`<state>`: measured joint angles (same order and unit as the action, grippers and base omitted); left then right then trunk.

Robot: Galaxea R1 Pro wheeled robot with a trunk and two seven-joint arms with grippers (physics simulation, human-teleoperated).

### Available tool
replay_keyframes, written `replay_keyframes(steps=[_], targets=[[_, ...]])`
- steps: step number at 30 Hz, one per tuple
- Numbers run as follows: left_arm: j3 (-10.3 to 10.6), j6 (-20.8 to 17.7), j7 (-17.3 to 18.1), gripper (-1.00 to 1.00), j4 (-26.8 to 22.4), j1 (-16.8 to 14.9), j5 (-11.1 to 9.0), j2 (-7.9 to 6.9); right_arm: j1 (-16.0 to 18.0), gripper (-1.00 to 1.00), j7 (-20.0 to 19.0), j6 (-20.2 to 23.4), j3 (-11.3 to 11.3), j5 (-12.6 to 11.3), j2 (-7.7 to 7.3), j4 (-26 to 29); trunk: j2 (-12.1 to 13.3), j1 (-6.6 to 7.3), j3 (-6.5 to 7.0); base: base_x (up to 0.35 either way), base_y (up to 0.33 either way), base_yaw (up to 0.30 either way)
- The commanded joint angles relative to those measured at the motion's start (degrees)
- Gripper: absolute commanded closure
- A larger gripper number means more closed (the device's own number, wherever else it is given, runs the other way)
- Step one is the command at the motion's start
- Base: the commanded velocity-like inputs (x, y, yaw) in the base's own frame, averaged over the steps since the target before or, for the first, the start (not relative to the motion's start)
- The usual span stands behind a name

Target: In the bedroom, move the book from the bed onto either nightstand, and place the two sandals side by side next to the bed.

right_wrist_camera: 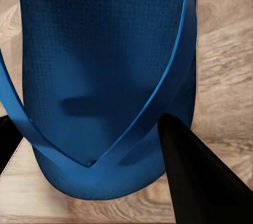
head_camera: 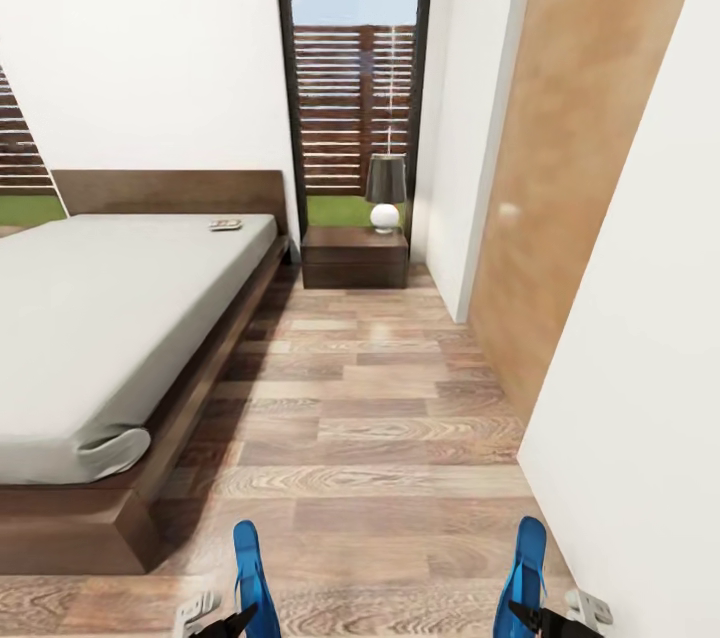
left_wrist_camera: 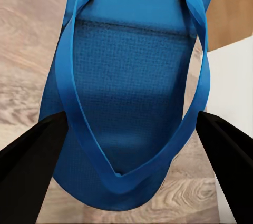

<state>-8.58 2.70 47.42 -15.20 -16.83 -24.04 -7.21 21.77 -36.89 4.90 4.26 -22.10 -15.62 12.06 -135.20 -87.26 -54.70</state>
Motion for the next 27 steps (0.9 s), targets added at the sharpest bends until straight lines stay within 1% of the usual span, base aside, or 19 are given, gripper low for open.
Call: replay_keyframes(steps=[1,14,19,23,25,27], targets=[[0.06,0.29,0.17,1.00,0.08,-0.04,-0.22,-0.01,0.02,1.00,-0.12,0.55,0.46,-0.22,0.03,0.03,-0.02,-0.02,-0.05,0.330,0.000,0.000],[0.23,0.38,0.13,1.00,-0.01,-0.04,-0.01,0.09,0.02,1.00,-0.20,0.55,0.42,-0.22,0.06,0.06,-0.02,-0.02,-0.05,0.330,0.000,0.000],[0.37,0.45,-0.02,1.00,-0.27,-0.04,0.46,0.09,0.02,1.00,-0.06,0.55,0.40,-0.16,0.14,0.07,-0.02,-0.02,-0.05,0.330,0.000,0.000],[0.53,0.43,-0.10,1.00,-0.72,-0.06,2.42,0.09,0.02,1.00,-0.10,0.62,0.36,-0.12,0.33,0.09,-0.02,-0.02,-0.05,0.330,0.000,0.000],[0.62,0.38,-0.12,1.00,-2.10,-0.05,4.82,0.13,0.02,1.00,-0.16,0.66,0.26,0.01,0.38,0.13,-0.02,-0.02,-0.05,0.330,0.000,0.000],[0.65,0.32,-0.15,1.00,-3.17,-0.06,8.06,0.16,0.02,1.00,-0.19,0.70,0.09,0.12,0.40,0.15,-0.02,-0.02,-0.05,0.330,0.000,0.000]])
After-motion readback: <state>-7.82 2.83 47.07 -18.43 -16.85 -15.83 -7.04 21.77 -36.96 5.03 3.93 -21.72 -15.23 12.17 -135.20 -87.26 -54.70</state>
